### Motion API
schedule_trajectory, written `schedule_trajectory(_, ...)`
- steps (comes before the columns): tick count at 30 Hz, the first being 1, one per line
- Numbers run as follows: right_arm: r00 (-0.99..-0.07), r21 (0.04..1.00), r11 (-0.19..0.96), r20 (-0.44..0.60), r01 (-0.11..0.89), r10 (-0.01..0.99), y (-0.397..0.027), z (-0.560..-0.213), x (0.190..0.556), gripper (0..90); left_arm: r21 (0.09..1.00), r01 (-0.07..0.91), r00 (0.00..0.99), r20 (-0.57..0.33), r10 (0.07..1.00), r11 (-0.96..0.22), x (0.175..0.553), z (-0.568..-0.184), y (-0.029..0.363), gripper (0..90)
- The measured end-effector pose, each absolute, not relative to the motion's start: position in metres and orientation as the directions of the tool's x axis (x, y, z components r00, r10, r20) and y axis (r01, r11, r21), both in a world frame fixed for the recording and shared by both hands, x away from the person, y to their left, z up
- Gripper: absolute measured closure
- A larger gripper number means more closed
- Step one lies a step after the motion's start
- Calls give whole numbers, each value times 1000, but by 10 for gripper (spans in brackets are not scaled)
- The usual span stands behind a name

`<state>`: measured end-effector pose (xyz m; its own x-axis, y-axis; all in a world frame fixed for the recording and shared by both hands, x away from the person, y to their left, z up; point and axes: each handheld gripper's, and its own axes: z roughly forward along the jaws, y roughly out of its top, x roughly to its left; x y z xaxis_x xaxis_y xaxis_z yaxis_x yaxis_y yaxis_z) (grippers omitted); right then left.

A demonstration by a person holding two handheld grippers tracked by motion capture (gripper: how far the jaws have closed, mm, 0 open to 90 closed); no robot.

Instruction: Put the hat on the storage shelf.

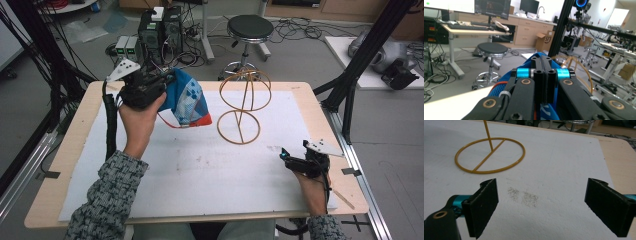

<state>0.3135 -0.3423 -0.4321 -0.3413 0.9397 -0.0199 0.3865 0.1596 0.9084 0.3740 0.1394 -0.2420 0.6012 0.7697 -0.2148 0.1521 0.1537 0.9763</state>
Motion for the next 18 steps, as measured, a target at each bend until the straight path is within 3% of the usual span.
schedule_trajectory(18,-342,909,151,-10,390,940,-343,-433,314,108,978,105,582,-209,786,183,418,-184,115,893)
